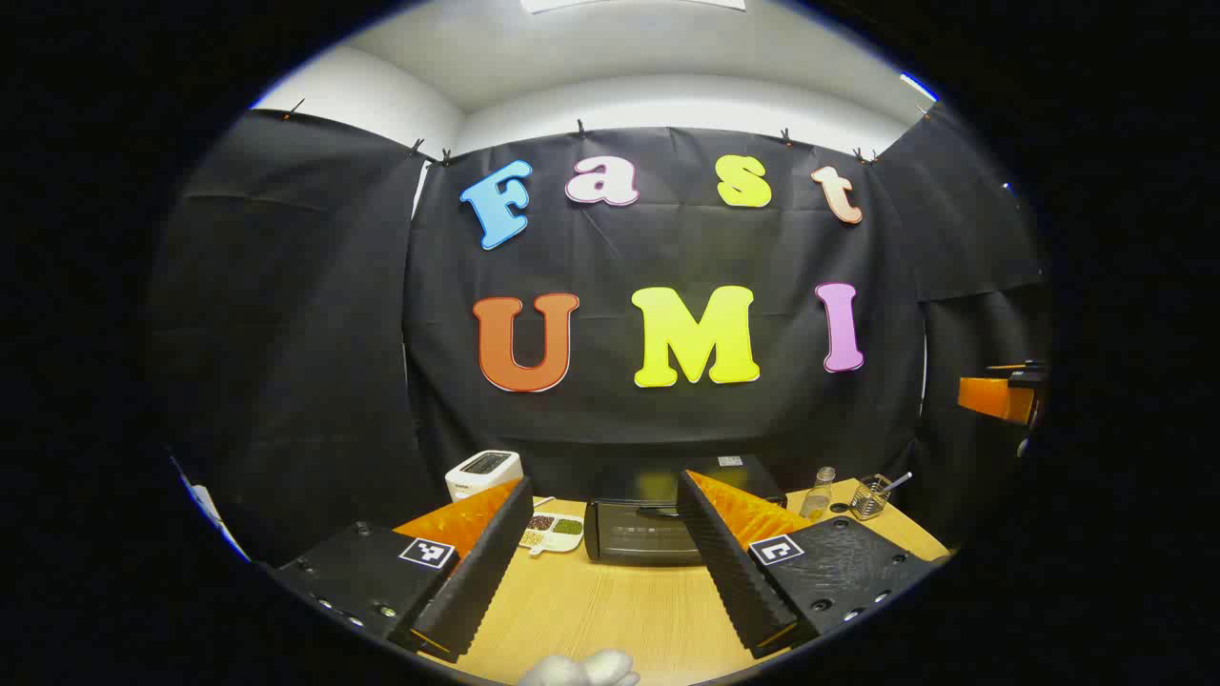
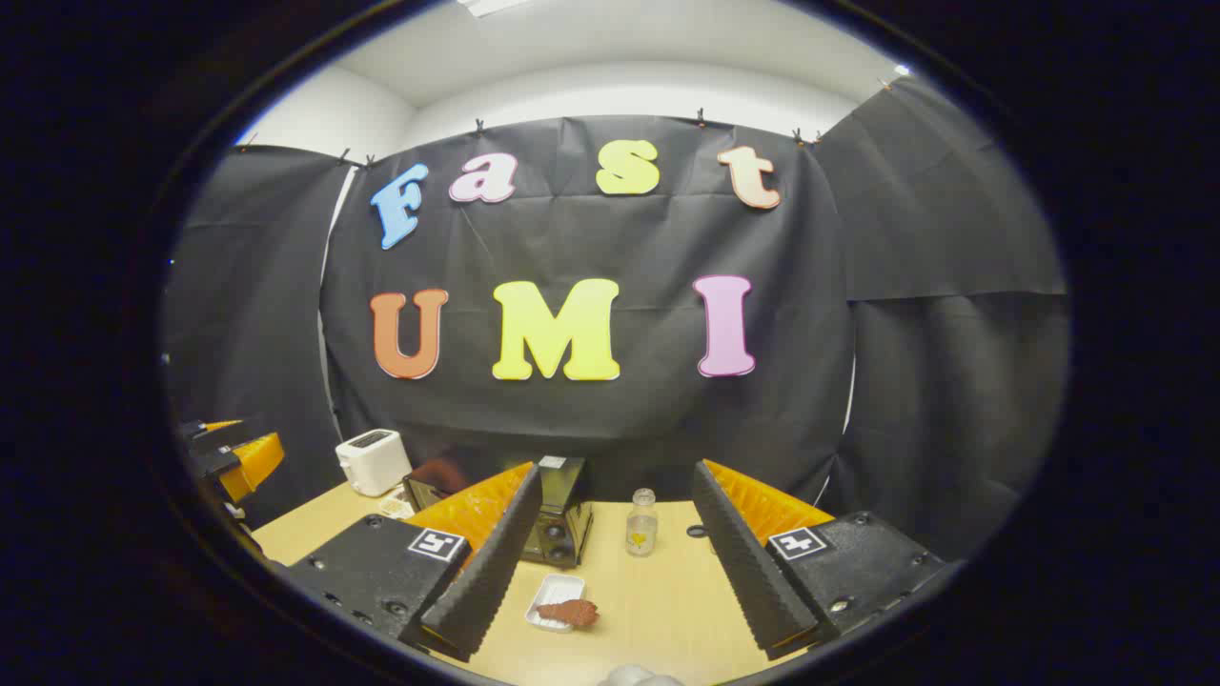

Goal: Open the electric oven with the left hand, put the food in, and close the electric oven.

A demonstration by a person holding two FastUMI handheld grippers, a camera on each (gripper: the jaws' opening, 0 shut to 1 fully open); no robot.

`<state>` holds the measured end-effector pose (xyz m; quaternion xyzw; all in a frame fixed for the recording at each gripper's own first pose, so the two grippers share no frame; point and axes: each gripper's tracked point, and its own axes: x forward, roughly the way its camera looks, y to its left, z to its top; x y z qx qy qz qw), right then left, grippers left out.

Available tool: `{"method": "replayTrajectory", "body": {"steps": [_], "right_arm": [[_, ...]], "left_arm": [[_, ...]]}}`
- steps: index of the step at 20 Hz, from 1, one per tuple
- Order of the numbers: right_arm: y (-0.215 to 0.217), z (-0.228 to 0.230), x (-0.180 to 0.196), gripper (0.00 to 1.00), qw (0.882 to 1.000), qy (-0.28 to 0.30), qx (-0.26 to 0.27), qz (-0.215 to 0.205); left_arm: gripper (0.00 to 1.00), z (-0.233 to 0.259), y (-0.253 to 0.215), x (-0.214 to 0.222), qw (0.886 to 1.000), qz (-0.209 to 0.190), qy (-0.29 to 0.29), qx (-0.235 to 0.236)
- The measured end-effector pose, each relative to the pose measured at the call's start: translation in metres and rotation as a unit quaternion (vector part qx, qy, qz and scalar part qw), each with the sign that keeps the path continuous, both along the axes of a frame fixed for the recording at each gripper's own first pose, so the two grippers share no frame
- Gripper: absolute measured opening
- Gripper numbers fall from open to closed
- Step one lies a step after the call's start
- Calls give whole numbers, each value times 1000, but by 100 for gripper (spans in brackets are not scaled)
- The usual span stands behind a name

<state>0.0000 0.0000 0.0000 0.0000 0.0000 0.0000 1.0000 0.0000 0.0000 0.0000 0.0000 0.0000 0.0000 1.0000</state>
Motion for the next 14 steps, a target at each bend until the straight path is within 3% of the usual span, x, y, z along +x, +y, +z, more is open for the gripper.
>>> {"method": "replayTrajectory", "body": {"steps": [2,3,6,14], "right_arm": [[2,0,-3,100,1000,-1,-4,1],[0,0,-4,96,1000,-3,-6,-2],[-5,-1,-10,100,1000,-6,-6,-11],[-26,-9,-28,96,999,1,5,-45]], "left_arm": [[100,-2,1,0,1000,1,-1,-1],[96,0,2,0,1000,-1,-2,-3],[96,0,-2,2,1000,-10,-2,-3],[96,-5,-30,22,999,-49,-4,9]]}}
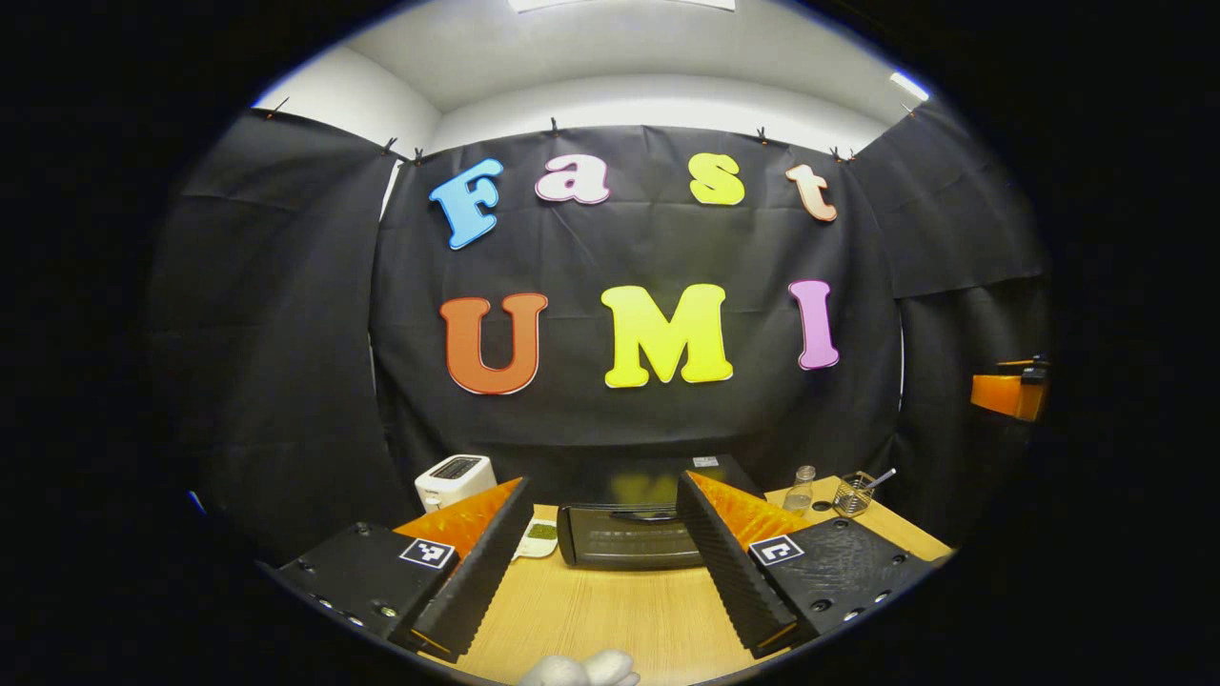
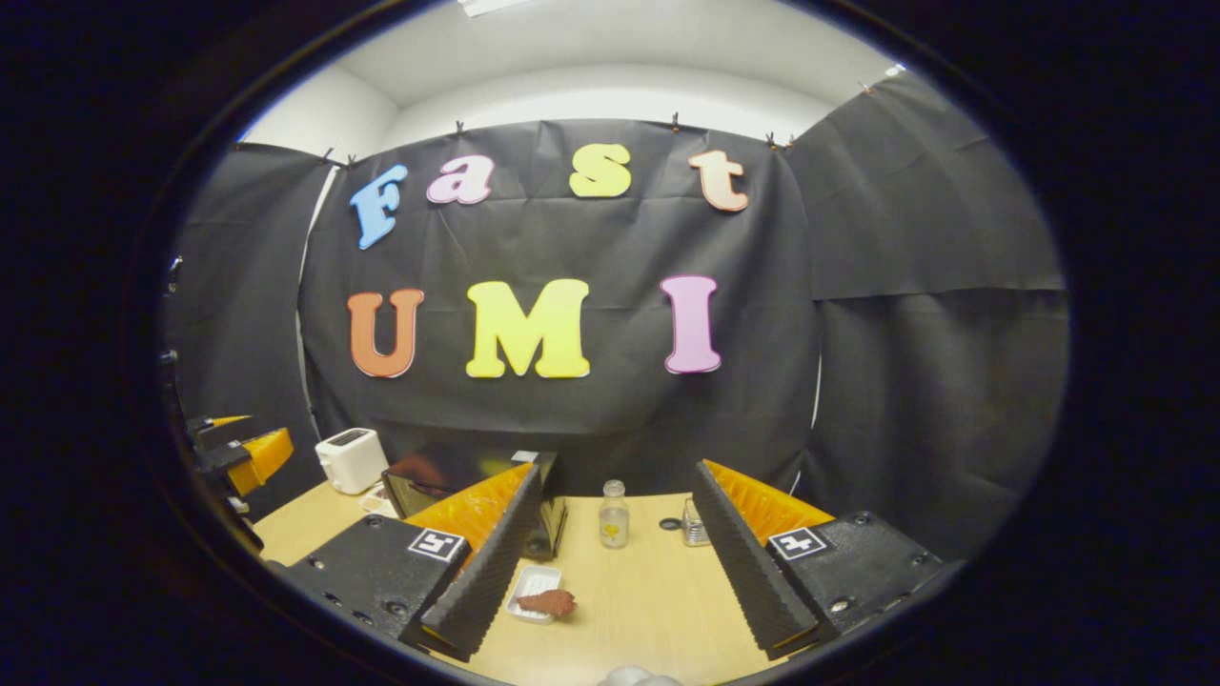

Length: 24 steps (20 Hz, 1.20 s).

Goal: Open the electric oven with the left hand, put the food in, and close the electric oven.

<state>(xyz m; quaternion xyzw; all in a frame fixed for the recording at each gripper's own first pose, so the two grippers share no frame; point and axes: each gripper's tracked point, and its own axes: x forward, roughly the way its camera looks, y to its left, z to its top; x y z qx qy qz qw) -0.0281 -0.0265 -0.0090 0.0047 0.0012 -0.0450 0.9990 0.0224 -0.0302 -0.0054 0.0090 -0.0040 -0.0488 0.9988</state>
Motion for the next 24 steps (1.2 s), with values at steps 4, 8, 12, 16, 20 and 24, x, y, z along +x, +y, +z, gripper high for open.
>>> {"method": "replayTrajectory", "body": {"steps": [4,8,12,16,20,24], "right_arm": [[-5,-4,-12,100,1000,9,-3,-13],[-17,-6,-26,96,999,24,0,-38],[-34,-13,-40,100,996,42,8,-72],[-50,-22,-49,100,993,66,5,-96],[-60,-29,-48,100,991,81,5,-105],[-69,-32,-44,100,990,85,15,-112]], "left_arm": [[96,-11,-23,36,1000,-23,1,-1],[96,-34,-55,86,999,-50,10,-2],[96,-72,-77,138,997,-66,39,-4],[97,-117,-83,184,995,-54,81,8],[97,-154,-85,211,992,-41,114,15],[90,-170,-87,228,992,-36,122,19]]}}
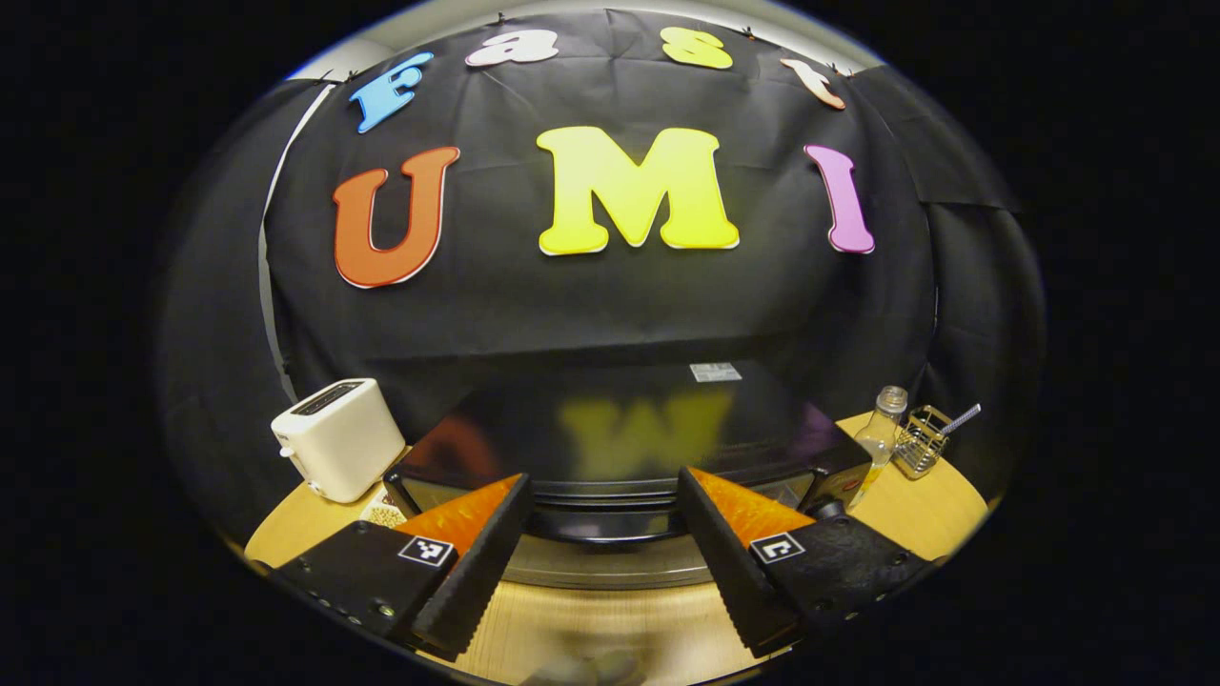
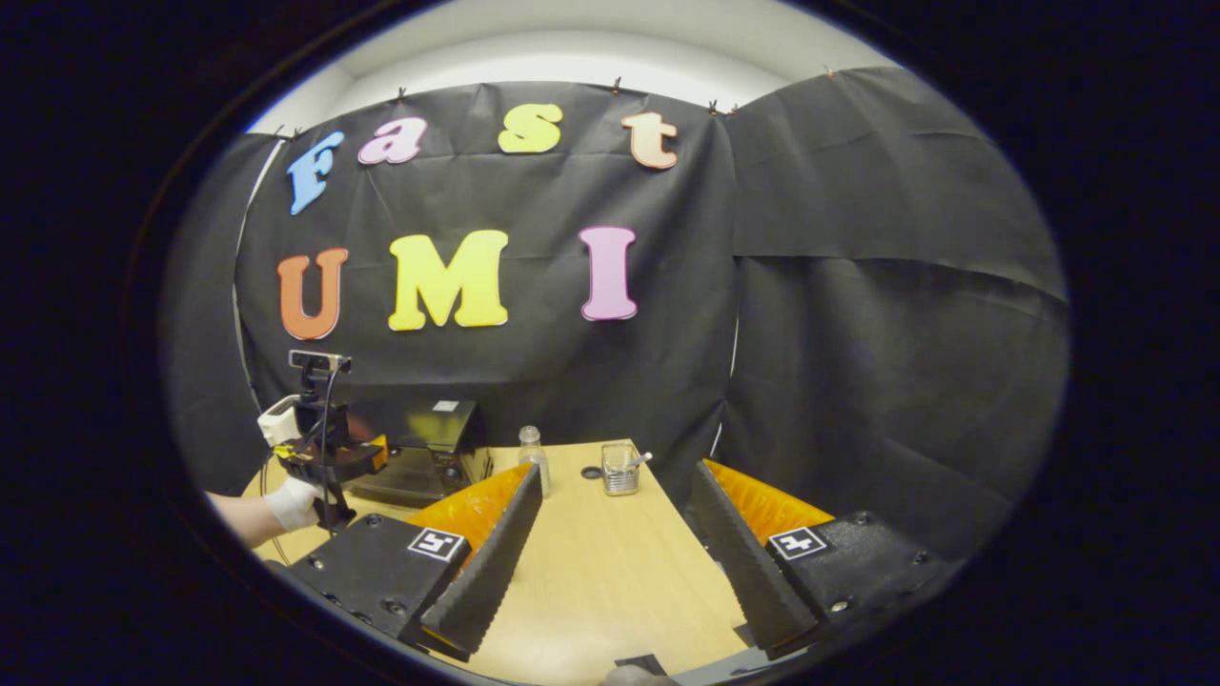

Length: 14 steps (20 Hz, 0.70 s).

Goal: Open the electric oven with the left hand, put the food in, and close the electric oven.

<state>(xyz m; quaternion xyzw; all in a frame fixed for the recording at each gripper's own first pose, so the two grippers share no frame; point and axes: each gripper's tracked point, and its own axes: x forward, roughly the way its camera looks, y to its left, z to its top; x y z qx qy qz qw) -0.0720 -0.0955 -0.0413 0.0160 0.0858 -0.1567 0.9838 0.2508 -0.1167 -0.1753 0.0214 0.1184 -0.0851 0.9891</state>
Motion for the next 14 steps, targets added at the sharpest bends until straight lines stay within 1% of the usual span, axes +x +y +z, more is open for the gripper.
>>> {"method": "replayTrajectory", "body": {"steps": [1,2,3,7,8,9,10,12,13,14], "right_arm": [[0,-1,0,100,1000,0,5,-1],[0,-4,0,96,1000,2,10,-2],[0,-8,0,100,1000,3,14,-2],[1,-17,-4,100,1000,6,24,-3],[0,-17,-4,96,1000,4,25,-4],[1,-18,-6,96,1000,3,26,-4],[1,-20,-7,100,1000,3,28,-3],[3,-24,-10,100,1000,5,31,0],[4,-26,-12,100,999,7,33,1],[6,-28,-13,100,999,8,35,4]], "left_arm": [[97,-3,-4,-4,1000,-9,16,1],[95,-1,-5,-4,1000,-10,14,4],[95,-4,-4,-3,1000,-9,17,3],[95,-6,-2,-12,999,-8,31,-4],[95,-6,0,-16,999,-10,32,-3],[95,-7,0,-18,999,-11,30,-6],[95,-8,0,-24,999,-13,32,-9],[95,-9,5,-40,999,-13,33,-11],[96,-9,8,-48,999,-17,32,3],[96,-12,11,-55,999,-20,25,4]]}}
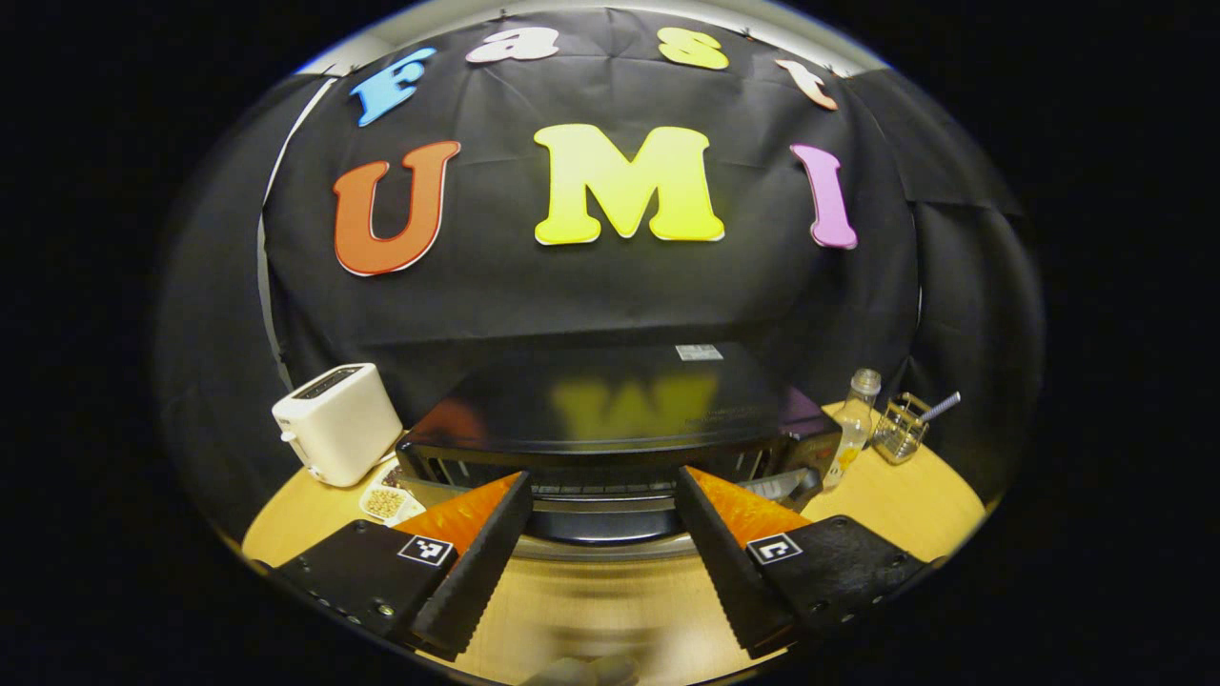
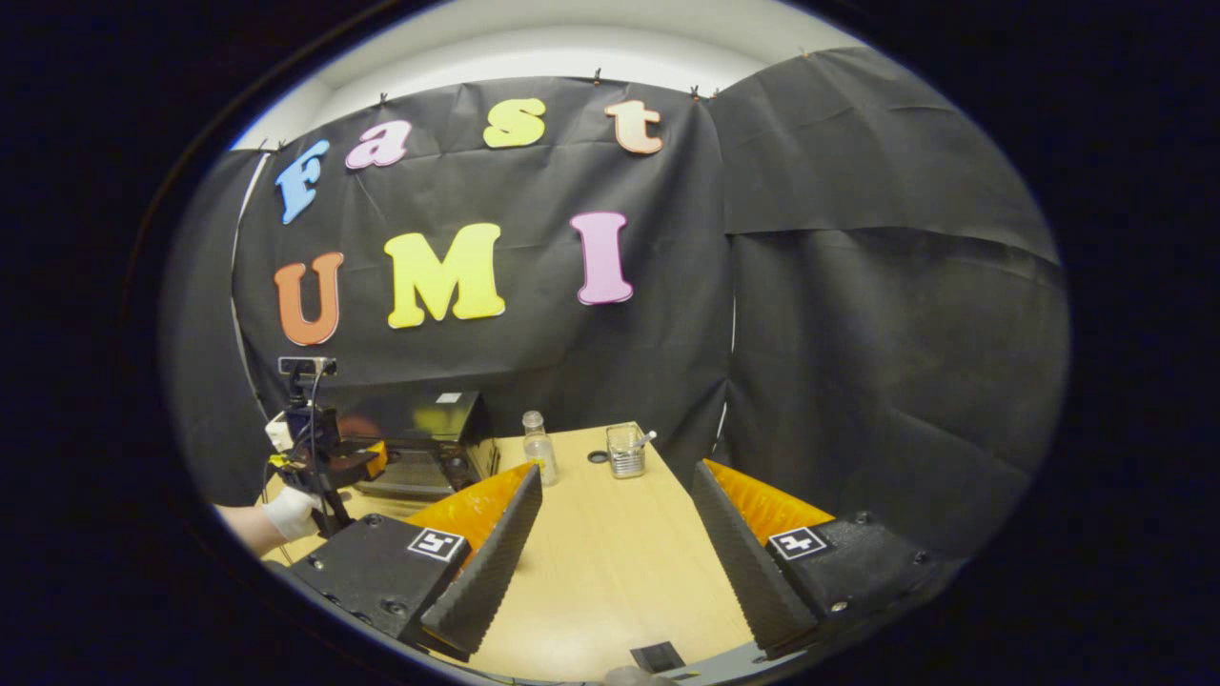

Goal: Open the electric oven with the left hand, put the food in, and close the electric oven.

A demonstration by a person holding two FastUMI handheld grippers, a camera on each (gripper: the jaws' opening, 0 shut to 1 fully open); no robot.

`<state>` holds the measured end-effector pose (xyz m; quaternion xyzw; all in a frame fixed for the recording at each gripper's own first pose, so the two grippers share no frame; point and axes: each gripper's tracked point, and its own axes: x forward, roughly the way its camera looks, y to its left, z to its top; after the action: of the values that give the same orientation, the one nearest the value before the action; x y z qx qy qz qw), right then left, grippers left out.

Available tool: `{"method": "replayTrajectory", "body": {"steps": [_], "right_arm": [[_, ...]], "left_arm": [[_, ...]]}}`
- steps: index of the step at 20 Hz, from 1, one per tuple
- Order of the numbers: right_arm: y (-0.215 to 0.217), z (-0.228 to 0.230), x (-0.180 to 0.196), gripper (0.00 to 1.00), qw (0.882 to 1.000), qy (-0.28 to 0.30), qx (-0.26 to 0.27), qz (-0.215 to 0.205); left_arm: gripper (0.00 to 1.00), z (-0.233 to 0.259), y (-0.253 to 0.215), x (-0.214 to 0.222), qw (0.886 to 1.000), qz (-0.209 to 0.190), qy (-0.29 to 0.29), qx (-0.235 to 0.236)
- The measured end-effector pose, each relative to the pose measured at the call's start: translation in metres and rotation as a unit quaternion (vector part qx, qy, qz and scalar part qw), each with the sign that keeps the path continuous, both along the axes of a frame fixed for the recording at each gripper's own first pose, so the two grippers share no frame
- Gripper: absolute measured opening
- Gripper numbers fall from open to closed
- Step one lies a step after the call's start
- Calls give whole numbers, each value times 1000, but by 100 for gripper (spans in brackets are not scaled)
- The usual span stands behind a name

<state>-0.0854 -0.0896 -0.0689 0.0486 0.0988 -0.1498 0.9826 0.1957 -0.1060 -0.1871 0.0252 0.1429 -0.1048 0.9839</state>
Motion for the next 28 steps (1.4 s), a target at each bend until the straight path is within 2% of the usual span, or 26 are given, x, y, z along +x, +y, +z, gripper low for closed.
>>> {"method": "replayTrajectory", "body": {"steps": [7,13,15,16,17,22,24,25,28], "right_arm": [[10,-15,-7,100,1000,5,2,13],[14,-24,-12,100,1000,22,3,17],[16,-26,-14,100,999,27,-3,18],[15,-28,-14,96,999,30,-5,16],[15,-29,-15,100,999,33,-6,16],[14,-38,-19,100,999,43,-5,6],[14,-44,-19,96,999,48,-5,3],[14,-46,-18,100,999,50,-2,3],[18,-57,-9,100,998,59,8,13]], "left_arm": [[97,-41,8,-54,1000,-12,24,3],[97,-97,12,-93,997,-15,73,1],[97,-110,12,-99,997,-15,82,3],[97,-114,12,-103,996,-16,87,6],[96,-122,11,-104,995,-17,94,11],[96,-156,11,-115,990,-17,140,17],[96,-155,10,-114,991,-20,131,23],[96,-155,12,-112,991,-21,129,24],[97,-147,10,-113,992,-27,119,14]]}}
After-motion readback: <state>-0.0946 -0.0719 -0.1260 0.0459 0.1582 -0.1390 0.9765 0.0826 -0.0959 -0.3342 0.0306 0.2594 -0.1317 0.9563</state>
